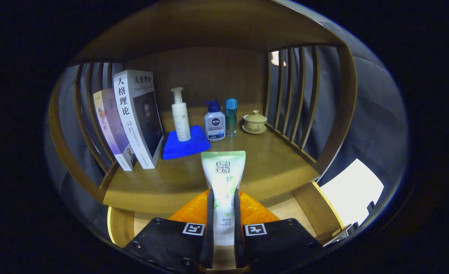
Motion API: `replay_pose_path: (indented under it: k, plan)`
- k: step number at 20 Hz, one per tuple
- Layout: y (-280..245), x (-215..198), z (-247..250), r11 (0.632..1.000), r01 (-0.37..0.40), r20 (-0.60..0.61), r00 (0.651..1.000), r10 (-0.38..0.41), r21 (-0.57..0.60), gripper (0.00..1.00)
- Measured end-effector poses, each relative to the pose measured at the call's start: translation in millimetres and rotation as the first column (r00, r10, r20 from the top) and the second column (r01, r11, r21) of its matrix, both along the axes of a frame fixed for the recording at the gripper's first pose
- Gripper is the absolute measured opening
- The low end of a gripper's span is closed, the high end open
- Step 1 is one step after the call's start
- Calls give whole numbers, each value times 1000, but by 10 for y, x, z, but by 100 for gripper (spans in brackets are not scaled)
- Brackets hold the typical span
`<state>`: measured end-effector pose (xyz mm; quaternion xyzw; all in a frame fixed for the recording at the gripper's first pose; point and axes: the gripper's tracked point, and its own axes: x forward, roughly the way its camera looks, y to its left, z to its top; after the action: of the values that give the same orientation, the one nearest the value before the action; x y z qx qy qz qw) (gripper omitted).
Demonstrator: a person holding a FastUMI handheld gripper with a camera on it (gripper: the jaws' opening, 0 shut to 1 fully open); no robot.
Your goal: Pull open the drawer, take out the items inside it, and place them on the countertop above the cabinet.
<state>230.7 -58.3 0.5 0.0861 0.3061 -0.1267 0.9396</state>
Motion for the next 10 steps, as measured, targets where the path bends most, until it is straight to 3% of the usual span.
replay_pose_path:
  k: [6,10]
  plan:
    - [-44,495,31,997,-44,41,998,41,61,24]
    - [-110,610,-192,995,-30,-25,999,33,95,26]
